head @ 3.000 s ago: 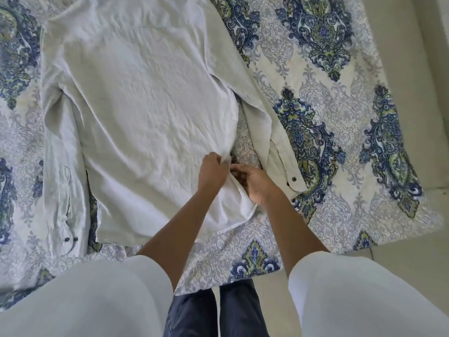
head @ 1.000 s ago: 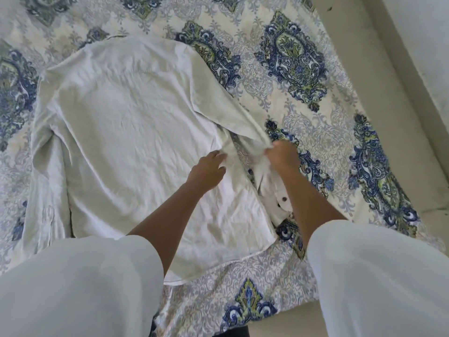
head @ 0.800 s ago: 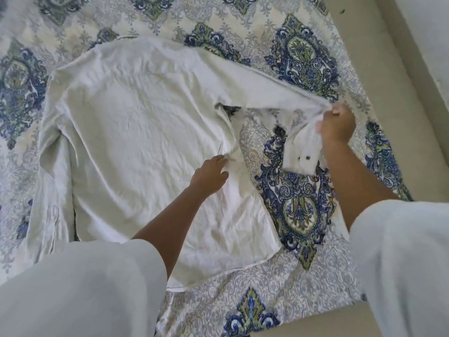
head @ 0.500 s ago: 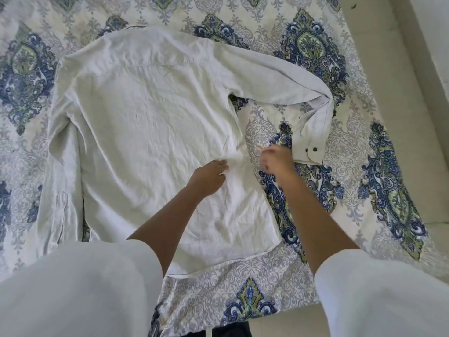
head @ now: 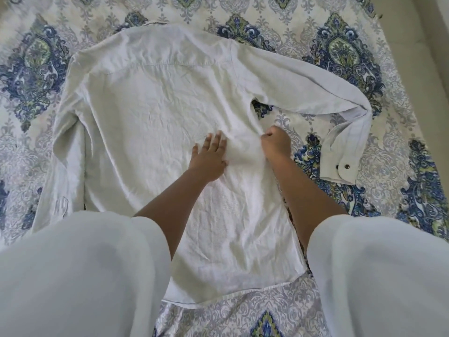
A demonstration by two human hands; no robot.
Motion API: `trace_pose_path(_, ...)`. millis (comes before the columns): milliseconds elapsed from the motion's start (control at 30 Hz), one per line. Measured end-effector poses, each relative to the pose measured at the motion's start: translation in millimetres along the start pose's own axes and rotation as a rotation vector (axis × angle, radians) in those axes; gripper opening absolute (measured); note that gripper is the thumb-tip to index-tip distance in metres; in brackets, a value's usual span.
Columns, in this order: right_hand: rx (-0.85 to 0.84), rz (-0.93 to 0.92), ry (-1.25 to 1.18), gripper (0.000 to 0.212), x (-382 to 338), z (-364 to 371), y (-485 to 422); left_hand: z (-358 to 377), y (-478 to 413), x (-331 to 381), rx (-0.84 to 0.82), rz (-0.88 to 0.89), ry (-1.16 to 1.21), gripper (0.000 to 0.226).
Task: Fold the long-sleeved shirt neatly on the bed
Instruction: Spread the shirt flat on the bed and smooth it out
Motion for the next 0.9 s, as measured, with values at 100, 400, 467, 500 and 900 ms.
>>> trace_pose_path(100, 0.068, 0.040, 0.020, 0.021, 12, -2, -5, 6, 0, -2, 0.017, 0.021, -0.032, 0.064)
trace_pose_path(400, 0.126, -0.472, 0.131, 0.050, 48, 40, 141, 48, 80, 26, 0.137, 0.102, -0.015, 0.063)
trace_pose_path(467, 0.150, -0.348, 0.175, 0.051, 89, 38, 164, 66, 104, 25, 0.152, 0.055, -0.013, 0.067)
trace_pose_path(500, 0.183, -0.266, 0.158, 0.051, 104, 33, 172, 70, 110, 23, 0.156, 0.016, -0.002, 0.070)
trace_pose_path(900, -0.232, 0.344, -0.125, 0.007, 164, -41, 195, 91, 164, 69, 0.055, 0.270, -0.037, 0.071)
Point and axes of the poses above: each hand's wrist, its own y-axis away from the middle knuckle, its own z-axis out of the palm, x = y × z, the point moved 5 cm from there along -y, towards the middle knuckle, and after that the axes turned 4 degrees about x, right-handed, at the moved point
